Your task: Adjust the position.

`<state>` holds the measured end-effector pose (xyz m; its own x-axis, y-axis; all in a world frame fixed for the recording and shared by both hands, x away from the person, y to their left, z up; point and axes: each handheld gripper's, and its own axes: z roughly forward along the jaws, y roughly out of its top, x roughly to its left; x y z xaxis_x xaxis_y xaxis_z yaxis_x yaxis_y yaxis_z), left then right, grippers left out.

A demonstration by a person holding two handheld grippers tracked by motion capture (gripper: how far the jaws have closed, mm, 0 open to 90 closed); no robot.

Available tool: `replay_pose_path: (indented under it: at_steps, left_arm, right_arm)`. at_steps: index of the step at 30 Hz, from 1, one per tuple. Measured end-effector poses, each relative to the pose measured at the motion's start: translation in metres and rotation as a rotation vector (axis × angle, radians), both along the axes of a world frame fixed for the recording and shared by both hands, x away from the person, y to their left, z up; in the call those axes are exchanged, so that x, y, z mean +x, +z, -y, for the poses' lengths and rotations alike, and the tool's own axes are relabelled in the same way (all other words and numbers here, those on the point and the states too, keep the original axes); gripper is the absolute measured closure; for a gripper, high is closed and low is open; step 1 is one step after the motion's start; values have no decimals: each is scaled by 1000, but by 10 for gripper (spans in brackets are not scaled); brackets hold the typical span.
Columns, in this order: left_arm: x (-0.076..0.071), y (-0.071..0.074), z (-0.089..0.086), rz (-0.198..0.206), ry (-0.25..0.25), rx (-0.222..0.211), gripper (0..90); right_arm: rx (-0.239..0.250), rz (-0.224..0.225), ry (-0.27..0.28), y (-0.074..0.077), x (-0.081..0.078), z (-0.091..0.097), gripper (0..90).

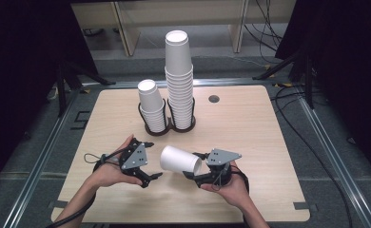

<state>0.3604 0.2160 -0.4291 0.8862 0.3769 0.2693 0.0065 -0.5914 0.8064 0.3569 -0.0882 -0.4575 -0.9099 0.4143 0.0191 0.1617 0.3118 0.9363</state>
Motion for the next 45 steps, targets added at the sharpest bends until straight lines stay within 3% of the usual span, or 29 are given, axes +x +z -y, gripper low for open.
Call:
replay_pose_path:
  at_steps: [3,4,6,8,10,12,15,20,21,23,27,28,31,35,40,44,45]
  left_arm:
    - [-1,-6,-3,-23,23,-56,0]
    - [-2,-9,-3,-28,26,-78,0]
    - [-2,-13,-4,-41,27,-95,0]
    - [-2,-16,-4,-29,34,-118,0]
    - [-1,-20,-4,-43,5,-164,0]
    - [1,-23,-5,-48,-9,-182,0]
    - [6,-27,-5,-52,-26,-205,0]
    - [11,-31,-3,-47,-81,-165,0]
    - [11,-32,-2,-53,-94,-159,0]
    - [12,-31,0,-57,-107,-138,0]
    - [14,-30,4,-48,-127,-132,0]
    - [14,-29,4,-45,-133,-124,0]
    - [15,-27,7,-31,-148,-111,0]
    - [16,-26,9,-14,-158,-78,0]
    - [16,-26,9,-21,-174,-67,0]
    - [17,-26,10,-16,-179,-59,0]
    - [18,-25,9,-8,-186,-36,0]
  right_arm:
    - [25,-23,-19,-1,-1,1,270]
    - [52,-12,-14,-2,0,-1,270]
    - [39,-6,-31,-1,0,1,270]
    - [48,0,-24,-2,0,1,270]
    - [51,-9,-13,-1,-1,0,270]
    - [47,-24,4,0,-2,0,270]
    - [42,-10,17,0,-2,0,270]
    - [31,-27,40,0,-3,-1,271]
    - [24,-7,48,0,-2,-2,270]
    - [27,-25,51,0,-3,-4,270]
    - [18,-10,68,0,-2,-5,271]
    - [20,-30,72,-1,-3,-5,271]
    - [16,-13,74,-1,-2,-8,271]
    - [8,-28,84,-1,-3,-10,270]
    - [3,-18,89,-1,-1,-11,270]
    - [-2,-36,96,-1,-1,-12,270]
    - [-3,-27,98,-1,-1,-12,270]
